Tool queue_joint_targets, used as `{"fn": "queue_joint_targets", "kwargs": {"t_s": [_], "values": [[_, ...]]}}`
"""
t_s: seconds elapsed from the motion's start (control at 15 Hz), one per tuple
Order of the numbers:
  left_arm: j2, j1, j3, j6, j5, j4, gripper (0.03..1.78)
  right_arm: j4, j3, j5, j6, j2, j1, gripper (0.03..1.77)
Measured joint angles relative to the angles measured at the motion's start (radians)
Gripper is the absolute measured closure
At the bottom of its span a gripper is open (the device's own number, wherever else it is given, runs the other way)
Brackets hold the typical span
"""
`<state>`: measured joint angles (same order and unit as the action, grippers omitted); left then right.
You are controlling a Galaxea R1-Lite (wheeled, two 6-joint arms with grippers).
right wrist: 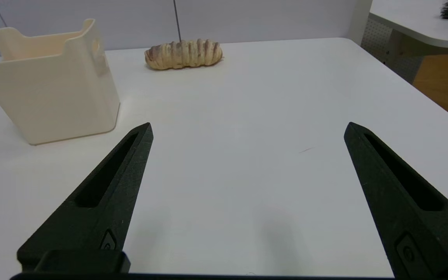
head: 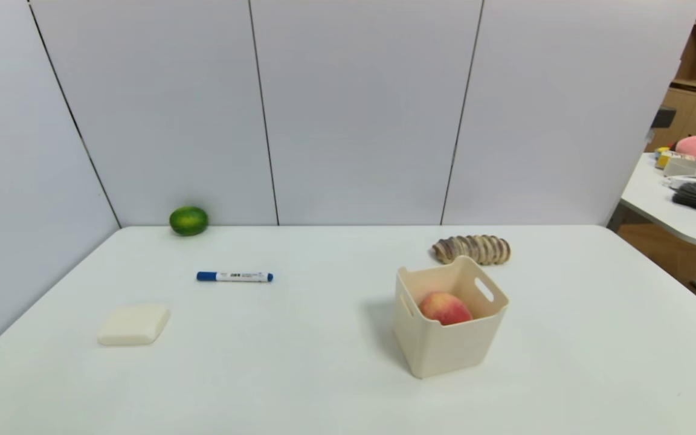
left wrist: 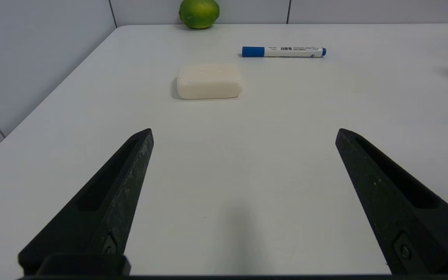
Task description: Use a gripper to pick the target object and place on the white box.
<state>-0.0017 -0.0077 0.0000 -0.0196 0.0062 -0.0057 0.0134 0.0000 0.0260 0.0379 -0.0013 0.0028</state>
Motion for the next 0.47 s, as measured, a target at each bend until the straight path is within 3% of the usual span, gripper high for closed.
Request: {"fn": "queue_joint_targets", "kwargs": {"t_s": [0.47], "values": [[0.000, 0.000, 0.000, 0.000, 0.000, 0.000, 0.12, 0.000, 0.000, 0.005, 0.008, 0.000, 0.000, 0.10]]}}
